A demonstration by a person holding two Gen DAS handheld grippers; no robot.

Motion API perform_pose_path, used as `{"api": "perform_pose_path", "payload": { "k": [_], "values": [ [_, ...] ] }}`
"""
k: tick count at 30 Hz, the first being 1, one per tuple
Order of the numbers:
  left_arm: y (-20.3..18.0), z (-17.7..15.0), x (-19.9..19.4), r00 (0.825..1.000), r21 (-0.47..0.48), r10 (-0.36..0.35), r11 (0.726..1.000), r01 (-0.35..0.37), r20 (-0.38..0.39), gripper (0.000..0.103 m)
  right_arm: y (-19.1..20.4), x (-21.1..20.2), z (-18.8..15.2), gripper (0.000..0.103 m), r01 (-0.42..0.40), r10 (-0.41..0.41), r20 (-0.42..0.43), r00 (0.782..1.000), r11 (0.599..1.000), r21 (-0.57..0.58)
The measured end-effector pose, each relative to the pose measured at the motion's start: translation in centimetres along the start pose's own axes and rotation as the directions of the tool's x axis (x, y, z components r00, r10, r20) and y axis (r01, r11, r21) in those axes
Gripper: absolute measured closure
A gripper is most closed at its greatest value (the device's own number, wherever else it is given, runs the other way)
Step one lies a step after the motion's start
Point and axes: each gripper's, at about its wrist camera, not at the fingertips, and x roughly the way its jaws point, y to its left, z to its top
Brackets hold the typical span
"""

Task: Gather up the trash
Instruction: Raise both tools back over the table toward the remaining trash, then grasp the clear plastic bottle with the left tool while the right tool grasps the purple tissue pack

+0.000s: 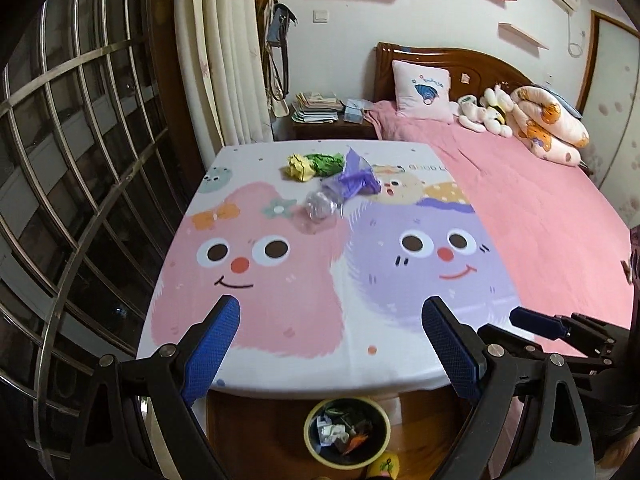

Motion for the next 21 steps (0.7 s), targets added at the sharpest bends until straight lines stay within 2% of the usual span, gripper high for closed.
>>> {"api": "perform_pose_path", "payload": {
  "k": [7, 12, 18, 21],
  "values": [
    [-0.5, 2.8, 2.2, 0.998, -0.046, 0.05, 0.998, -0.051, -0.026, 0.01, -1.8, 1.8, 4.7, 0.052, -0.03, 0.03, 0.02, 0.999, 0.999, -0.023],
    [0.3, 4.5, 5.2, 0.995, -0.046, 0.075, 0.996, -0.078, -0.063, 0.01, -2.4, 3.7, 7.5, 0.052, -0.038, 0.039, 0.031, 0.999, 0.999, -0.01],
    [2.4, 7.2, 9.7, 0.995, -0.049, 0.034, 0.998, -0.039, -0.093, 0.01, -2.0, 6.8, 10.8, 0.052, -0.016, 0.016, 0.029, 0.999, 1.0, 0.01],
    [3.6, 9.4, 12.7, 0.995, -0.017, 0.001, 1.0, -0.002, -0.104, 0.01, -1.5, 8.8, 12.9, 0.052, 0.016, -0.017, 0.035, 0.999, 0.999, 0.037]
  ]
}}
